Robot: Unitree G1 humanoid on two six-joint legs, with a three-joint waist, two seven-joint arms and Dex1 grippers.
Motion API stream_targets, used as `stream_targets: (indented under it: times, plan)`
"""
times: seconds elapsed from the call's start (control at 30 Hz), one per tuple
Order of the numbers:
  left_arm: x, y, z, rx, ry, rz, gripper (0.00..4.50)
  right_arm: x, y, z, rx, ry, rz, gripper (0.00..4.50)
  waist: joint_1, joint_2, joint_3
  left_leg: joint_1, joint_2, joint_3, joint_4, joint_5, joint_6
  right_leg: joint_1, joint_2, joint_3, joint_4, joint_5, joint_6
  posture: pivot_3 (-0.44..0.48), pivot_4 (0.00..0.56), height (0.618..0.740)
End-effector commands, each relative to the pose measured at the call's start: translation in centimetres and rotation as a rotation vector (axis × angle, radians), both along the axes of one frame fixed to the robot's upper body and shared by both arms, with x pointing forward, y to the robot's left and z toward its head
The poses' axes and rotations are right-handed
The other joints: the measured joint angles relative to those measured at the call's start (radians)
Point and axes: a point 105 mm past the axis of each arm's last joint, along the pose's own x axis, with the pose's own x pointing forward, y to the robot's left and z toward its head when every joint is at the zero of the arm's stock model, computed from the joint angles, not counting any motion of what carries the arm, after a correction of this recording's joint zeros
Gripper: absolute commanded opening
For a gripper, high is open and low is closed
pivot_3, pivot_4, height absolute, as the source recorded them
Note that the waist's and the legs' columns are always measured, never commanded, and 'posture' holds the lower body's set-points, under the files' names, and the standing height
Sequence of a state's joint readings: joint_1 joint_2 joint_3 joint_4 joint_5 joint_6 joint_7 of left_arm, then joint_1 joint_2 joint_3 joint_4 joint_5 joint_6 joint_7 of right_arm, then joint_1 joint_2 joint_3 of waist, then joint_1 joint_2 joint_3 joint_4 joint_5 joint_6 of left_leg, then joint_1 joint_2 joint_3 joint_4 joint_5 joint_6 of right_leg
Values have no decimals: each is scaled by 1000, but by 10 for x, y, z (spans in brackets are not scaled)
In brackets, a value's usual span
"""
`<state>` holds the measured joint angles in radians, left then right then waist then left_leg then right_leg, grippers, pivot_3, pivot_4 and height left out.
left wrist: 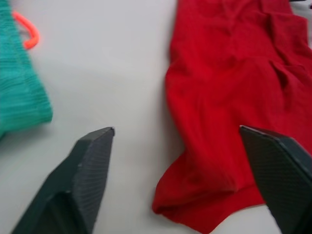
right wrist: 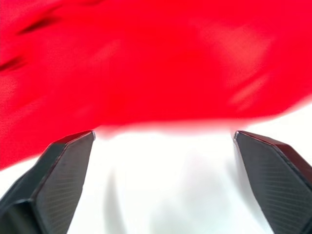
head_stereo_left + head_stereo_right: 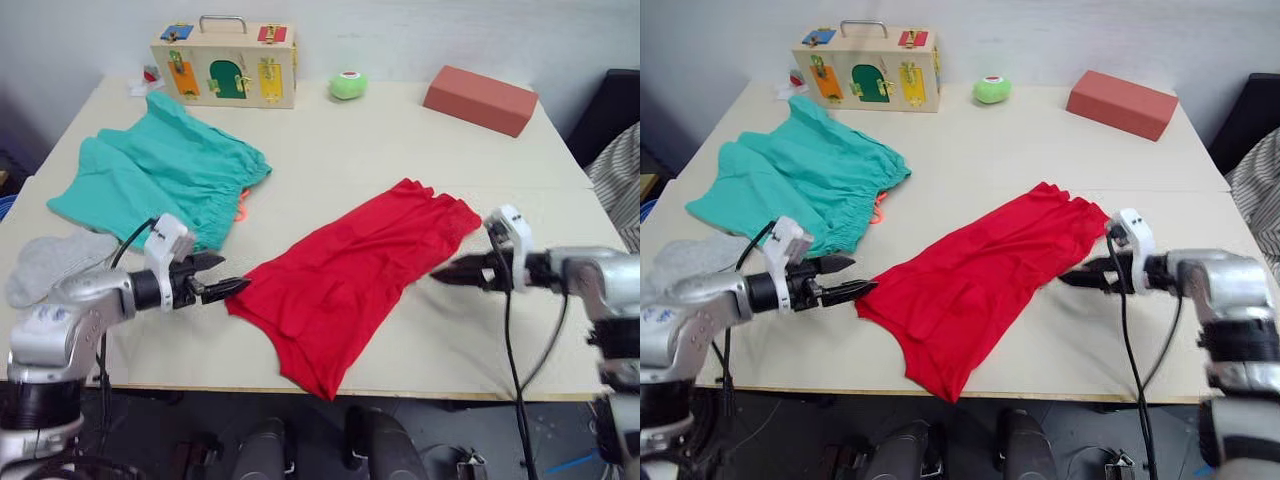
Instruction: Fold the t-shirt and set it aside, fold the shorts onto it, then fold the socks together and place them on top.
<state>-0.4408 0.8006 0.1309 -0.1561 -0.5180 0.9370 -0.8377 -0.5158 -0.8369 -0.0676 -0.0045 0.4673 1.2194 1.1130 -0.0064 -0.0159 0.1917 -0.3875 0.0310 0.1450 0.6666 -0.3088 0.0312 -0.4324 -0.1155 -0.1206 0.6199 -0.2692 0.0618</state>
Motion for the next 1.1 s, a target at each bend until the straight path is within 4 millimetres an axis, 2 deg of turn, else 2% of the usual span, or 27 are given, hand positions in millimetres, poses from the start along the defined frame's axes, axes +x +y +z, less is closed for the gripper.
stream_targets:
  times: [0.03,0.17,0.23,0.4,0.53,0.73,0.9,0.93,1.0,1.1]
  plan:
    - [15,-18,10,5,-7,-96,4486,-29,24,7,45,17,59,4500,3,0,0,0,0,0,0,0,0,0,0,0,0,0,0,0,150,740]
    - [44,-47,9,11,-14,-182,4486,-66,56,-8,120,106,119,4500,8,0,0,1,0,1,0,0,0,-1,0,0,2,0,-1,0,150,740]
    - [58,-60,9,-9,-13,-201,4486,-79,68,-16,140,124,136,4500,20,0,0,0,0,0,0,1,-1,-1,1,0,2,1,-1,0,150,740]
    - [91,-87,-1,-94,52,-182,4486,-80,84,-32,166,148,86,4500,18,-2,-1,-4,-2,4,5,0,4,-5,1,2,3,2,1,0,150,740]
    - [106,-99,-8,-93,76,-152,4486,-83,95,-42,180,193,83,4500,6,-4,-1,-5,-1,3,9,-1,6,-5,1,0,3,2,2,0,150,740]
    - [112,-111,-19,-63,101,-138,4486,-77,119,-48,234,232,78,4500,-7,-6,-3,-4,0,3,8,-1,5,-5,2,1,5,2,1,0,150,740]
    - [111,-123,-25,-68,119,-152,4486,-84,136,-51,257,271,126,4500,-9,-8,-4,-4,0,3,8,-1,5,-5,2,2,6,2,1,0,150,740]
    - [111,-125,-26,-65,120,-153,4497,-84,138,-52,258,272,119,4324,-10,-8,-4,-4,0,3,8,-1,5,-5,2,2,6,2,1,0,150,740]
    - [111,-126,-29,-62,127,-141,4085,-83,140,-53,259,275,111,3966,-10,-8,-4,-4,0,3,8,-1,5,-5,2,1,6,2,1,0,150,740]
    - [111,-127,-31,-82,141,-128,3336,-82,140,-53,265,272,91,3031,-10,-8,-4,-4,0,3,8,-2,5,-5,2,1,5,2,1,0,150,740]
